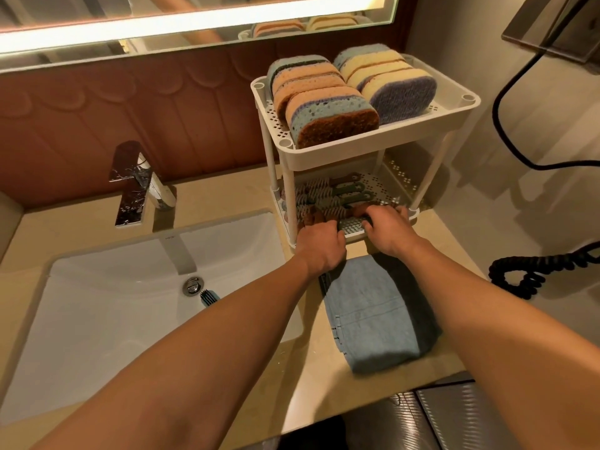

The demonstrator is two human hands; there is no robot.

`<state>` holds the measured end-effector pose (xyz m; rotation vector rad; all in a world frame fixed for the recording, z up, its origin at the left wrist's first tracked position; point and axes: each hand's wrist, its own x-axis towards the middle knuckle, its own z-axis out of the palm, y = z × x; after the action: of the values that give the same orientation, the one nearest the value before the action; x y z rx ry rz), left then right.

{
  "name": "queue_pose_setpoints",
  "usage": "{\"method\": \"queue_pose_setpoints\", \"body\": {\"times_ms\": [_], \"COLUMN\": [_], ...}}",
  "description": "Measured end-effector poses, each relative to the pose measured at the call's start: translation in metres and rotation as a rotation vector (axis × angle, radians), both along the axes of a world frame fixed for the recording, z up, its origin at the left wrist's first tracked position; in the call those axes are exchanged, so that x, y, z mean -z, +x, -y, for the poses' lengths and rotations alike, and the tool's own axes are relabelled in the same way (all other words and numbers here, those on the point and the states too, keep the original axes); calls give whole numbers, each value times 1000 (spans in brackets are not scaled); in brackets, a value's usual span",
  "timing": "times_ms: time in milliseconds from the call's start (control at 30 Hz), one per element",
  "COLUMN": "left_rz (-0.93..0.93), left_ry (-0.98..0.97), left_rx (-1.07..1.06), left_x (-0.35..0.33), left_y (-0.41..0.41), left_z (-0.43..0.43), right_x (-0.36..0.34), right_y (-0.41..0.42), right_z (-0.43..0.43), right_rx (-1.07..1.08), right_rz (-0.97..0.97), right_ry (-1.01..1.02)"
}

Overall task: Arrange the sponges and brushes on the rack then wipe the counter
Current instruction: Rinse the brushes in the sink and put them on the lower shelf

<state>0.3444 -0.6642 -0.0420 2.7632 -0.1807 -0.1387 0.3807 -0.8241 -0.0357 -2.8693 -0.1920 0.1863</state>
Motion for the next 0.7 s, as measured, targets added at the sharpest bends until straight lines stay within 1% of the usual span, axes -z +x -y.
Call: {"method": "queue_pose_setpoints", "body": {"times_ms": [100,233,367,567,633,700], "left_rz": [28,53,26,44,42,43], "left_ry": [53,103,147,108,79,70], "left_rx": [31,63,81,151,175,188], "left_x": [1,2,2,8,10,11], "left_y": [-3,-9,-16,-31,-37,-47], "left_z": [-1,-3,-2,-7,-11,-17], "right_x": [-1,-4,-8,-10,-11,-12], "right_y": [-3,-5,-11,-34,-41,-50], "right_z": [1,-1,-3,-8,-11,-15], "right_rx": [2,-6,-27,-34,-31,-51], "right_rz": [-9,-71,-133,-87,-89,-107], "right_ry": [20,32,36,41,60,32]}}
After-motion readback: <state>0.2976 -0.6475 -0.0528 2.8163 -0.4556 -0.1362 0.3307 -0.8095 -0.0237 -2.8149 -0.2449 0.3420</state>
